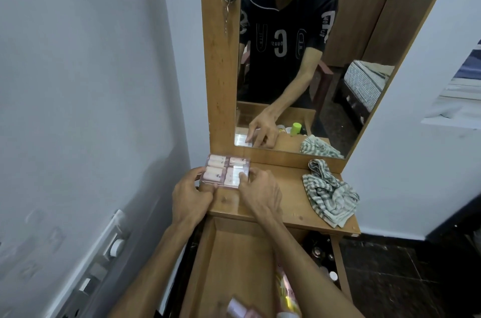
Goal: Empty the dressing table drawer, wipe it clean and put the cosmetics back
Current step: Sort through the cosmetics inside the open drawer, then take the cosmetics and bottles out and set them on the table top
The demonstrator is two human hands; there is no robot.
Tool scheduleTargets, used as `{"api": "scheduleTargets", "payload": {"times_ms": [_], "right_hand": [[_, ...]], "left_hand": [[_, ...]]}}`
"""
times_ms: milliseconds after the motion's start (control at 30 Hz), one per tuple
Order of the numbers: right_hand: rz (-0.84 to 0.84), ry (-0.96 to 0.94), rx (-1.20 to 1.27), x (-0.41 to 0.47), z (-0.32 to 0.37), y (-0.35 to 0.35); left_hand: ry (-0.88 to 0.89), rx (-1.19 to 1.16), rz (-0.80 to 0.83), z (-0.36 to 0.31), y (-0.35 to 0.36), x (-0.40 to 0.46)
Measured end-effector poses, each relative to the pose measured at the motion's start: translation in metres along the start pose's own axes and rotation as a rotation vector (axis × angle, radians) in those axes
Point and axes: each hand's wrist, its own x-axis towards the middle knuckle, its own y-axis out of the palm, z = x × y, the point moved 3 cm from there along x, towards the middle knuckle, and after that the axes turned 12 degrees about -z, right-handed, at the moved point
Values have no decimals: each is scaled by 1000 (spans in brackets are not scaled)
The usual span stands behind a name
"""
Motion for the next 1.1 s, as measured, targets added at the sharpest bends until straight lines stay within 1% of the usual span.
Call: {"api": "scheduleTargets", "payload": {"times_ms": [100, 167, 267, 333, 400, 467, 500, 567, 633, 667, 767, 833, 867, 1000, 1100], "right_hand": [[-5, 13, 3, 0, 1, 3], [35, 22, 26, 3, 1, 3], [94, 40, 111, -1, 3, -18], [73, 19, 168, -11, -1, -44], [39, -7, 181, -27, -11, -68], [56, -30, 145, -42, -24, -88], [94, -40, 111, -49, -31, -96], [228, -43, -14, -61, -45, -105], [362, -57, -218, -74, -54, -110], [403, -80, -330, -81, -58, -110], [474, -199, -571, -103, -63, -109], [516, -252, -654, -118, -66, -106], [534, -269, -686, -124, -69, -104], [533, -303, -786, -144, -78, -97], [511, -272, -827, -151, -86, -88]], "left_hand": [[-11, -17, 3, 0, 0, 1], [-10, -2, 8, -6, -2, 0], [-12, 147, 13, -15, -5, -12], [71, 166, -46, -22, -10, -31], [210, 83, -126, -32, -14, -55], [313, 8, -144, -41, -18, -82], [356, -3, -127, -44, -19, -94], [426, 39, -48, -45, -18, -116], [411, 131, 87, -39, -15, -130], [386, 183, 163, -36, -14, -136], [308, 322, 448, -21, -16, -150], [266, 377, 646, -11, -21, -159], [251, 391, 719, -7, -24, -162], [256, 451, 901, 1, -31, -173], [220, 418, 916, 4, -34, -176]]}}
